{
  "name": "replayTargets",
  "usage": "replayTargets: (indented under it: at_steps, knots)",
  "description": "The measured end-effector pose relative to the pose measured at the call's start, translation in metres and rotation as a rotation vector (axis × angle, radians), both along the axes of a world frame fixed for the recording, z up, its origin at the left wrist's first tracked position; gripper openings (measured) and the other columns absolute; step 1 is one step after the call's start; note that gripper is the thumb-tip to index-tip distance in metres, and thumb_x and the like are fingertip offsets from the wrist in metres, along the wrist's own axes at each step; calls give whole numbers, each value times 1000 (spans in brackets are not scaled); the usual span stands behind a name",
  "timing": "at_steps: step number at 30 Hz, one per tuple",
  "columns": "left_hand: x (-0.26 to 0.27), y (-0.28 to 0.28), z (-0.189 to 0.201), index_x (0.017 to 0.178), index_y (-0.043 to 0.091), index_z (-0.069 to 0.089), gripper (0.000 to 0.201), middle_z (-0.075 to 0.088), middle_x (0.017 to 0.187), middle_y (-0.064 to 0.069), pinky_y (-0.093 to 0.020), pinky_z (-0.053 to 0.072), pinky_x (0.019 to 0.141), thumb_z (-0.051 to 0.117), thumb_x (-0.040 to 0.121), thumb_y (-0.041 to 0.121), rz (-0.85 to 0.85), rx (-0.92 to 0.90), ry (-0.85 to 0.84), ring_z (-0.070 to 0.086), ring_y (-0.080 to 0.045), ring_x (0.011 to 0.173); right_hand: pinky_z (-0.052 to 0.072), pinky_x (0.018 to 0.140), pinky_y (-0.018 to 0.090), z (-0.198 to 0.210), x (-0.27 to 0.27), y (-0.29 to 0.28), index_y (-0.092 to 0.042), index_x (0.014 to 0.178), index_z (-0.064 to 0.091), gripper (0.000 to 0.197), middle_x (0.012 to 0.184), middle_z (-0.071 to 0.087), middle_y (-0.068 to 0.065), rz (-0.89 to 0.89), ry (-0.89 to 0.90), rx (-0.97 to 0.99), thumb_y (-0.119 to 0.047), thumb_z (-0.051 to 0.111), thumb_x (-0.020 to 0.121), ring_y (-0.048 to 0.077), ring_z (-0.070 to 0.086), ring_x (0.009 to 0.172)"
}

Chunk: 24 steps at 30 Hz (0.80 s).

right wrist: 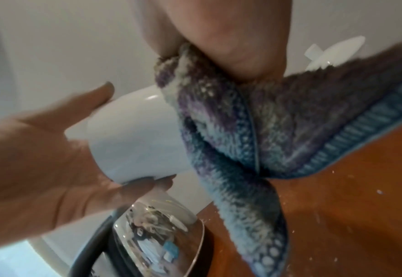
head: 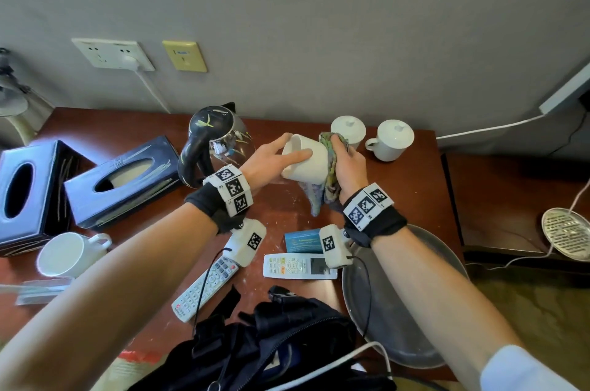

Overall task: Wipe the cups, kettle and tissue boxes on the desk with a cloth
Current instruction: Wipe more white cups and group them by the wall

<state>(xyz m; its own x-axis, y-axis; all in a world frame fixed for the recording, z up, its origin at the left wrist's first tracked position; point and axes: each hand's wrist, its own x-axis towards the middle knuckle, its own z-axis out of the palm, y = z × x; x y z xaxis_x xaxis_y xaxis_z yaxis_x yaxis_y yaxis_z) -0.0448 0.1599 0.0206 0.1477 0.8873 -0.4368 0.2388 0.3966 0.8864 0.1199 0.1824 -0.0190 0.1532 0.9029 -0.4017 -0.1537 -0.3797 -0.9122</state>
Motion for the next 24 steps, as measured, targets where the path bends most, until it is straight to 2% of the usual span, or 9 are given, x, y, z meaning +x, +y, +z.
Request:
replayTargets:
  at_steps: [2,5,7,11,15,17,20,23,24]
  knots:
    - [-1,2,1,121,40,53,38,59,131,-4,-41,58,90,72,89,32,8,9,1,64,-22,112,56,91,40,-1,0,-6,-21,106,69,22,102,71,3,48,-129,135,-38,58,96,23,68,102]
    - [-2,5,3,136,24,50,56,62,125,-6,-39,61,83,75,86,27,13,9,28,67,-23,105,52,92,32,-1,1,-21,-25,121,64,32,113,68,-3,195,-396,467,-42,55,95,13,63,108]
    - [-2,4,5,138,23,47,64,64,115,-9,-41,61,80,78,83,27,9,50,80,69,-24,98,50,96,31,0,4,-24,-24,126,60,39,121,66,-3,301,-491,613,-45,53,94,12,61,112]
    - [-4,-3,3,125,32,48,64,59,100,4,-37,55,83,85,73,30,-45,249,272,62,-22,96,52,88,29,9,7,-17,-27,121,57,24,112,65,-2,360,-349,433,-37,50,100,12,63,104]
    - [0,-10,1,117,41,47,64,56,105,9,-41,50,91,86,69,30,-94,374,348,58,-23,102,51,97,46,9,4,5,-18,99,72,23,101,73,8,213,-101,63,-35,57,95,26,68,101]
    - [-1,-9,0,121,39,48,64,57,106,7,-42,52,90,85,70,31,-94,350,346,59,-22,102,53,91,35,12,2,2,-16,104,71,25,98,72,3,256,-200,102,-33,54,98,23,67,101]
    - [-6,-3,-3,128,33,49,65,59,100,6,-31,52,81,84,73,32,-54,310,330,60,-20,96,50,74,14,21,-3,-16,-27,117,63,21,101,66,-11,353,-341,358,-30,49,102,2,64,89]
    - [-8,0,-5,129,26,50,64,61,95,7,-24,49,75,83,74,26,11,306,260,62,-16,89,43,103,23,16,-8,-22,-31,129,59,29,132,58,-9,445,-394,593,-28,51,102,8,55,123]
    - [-8,-1,-7,128,27,50,64,62,95,7,-25,50,75,84,74,26,25,310,248,62,-16,89,41,107,27,15,-8,-22,-35,128,57,28,137,56,-6,448,-394,595,-28,50,102,11,52,128]
